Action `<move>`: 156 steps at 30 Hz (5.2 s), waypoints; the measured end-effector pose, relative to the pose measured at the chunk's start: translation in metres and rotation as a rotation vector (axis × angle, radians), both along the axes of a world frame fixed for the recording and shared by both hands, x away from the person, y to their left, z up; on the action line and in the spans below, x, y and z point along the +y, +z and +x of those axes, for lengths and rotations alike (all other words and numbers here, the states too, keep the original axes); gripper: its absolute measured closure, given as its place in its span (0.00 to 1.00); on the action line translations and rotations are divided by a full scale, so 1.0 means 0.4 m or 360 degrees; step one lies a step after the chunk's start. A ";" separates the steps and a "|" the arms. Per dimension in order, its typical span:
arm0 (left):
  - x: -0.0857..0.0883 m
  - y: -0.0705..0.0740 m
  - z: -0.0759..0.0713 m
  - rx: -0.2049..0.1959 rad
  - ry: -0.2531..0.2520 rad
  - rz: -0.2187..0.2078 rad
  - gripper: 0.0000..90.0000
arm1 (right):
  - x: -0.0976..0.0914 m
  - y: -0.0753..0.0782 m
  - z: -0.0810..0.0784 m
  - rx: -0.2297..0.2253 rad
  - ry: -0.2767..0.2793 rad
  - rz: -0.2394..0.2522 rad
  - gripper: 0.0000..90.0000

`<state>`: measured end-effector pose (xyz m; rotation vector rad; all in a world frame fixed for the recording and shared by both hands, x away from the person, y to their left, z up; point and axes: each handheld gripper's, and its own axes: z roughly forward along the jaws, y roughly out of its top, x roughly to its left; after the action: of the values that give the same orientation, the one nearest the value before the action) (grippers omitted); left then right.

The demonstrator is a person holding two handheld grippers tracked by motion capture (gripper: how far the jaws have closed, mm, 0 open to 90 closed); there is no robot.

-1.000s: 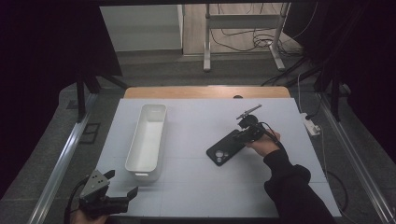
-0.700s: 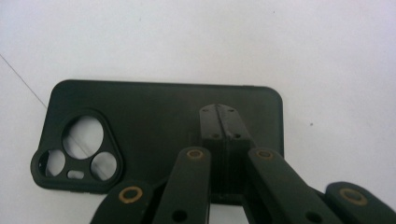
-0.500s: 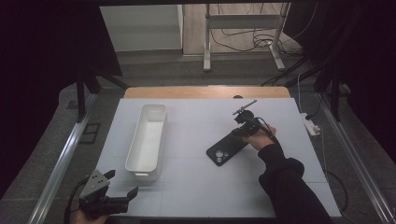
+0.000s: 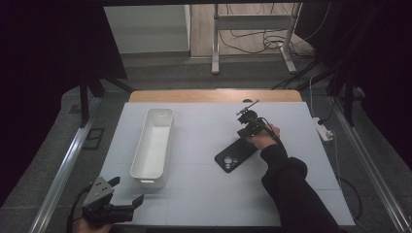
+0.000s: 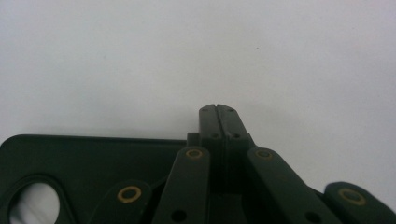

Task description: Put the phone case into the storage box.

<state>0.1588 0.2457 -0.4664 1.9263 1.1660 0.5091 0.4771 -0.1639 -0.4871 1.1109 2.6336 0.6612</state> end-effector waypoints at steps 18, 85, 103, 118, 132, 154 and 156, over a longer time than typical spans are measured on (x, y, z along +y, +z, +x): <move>0.000 0.000 0.000 -0.0001 -0.0007 0.0002 0.03 | 0.000 -0.033 0.025 0.0051 -0.0038 -0.0050 0.99; -0.002 0.001 0.001 -0.0002 -0.0004 0.0001 0.03 | -0.162 -0.034 -0.224 0.0136 0.0052 0.0040 0.99; -0.003 0.001 0.002 -0.0003 -0.0012 0.0003 0.03 | -0.165 -0.035 -0.278 0.0141 0.0064 0.0050 0.99; -0.002 0.001 0.002 -0.0003 -0.0014 0.0003 0.03 | -0.182 -0.004 -0.289 0.0029 0.0029 0.0052 0.80; 0.002 -0.001 0.003 -0.0004 -0.0013 -0.0009 0.03 | -0.188 0.032 -0.293 -0.0021 -0.0042 0.0063 0.15; -0.003 0.000 0.003 0.0000 -0.0017 0.0005 0.03 | -0.128 0.028 -0.329 -0.0009 0.0010 0.0121 0.00; -0.002 0.000 0.003 0.0001 -0.0015 0.0004 0.03 | -0.118 0.027 -0.332 -0.0004 0.0016 0.0112 0.00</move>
<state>0.1600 0.2448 -0.4663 1.9335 1.1564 0.5050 0.3442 -0.2109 -0.4764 1.1154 2.6339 0.7622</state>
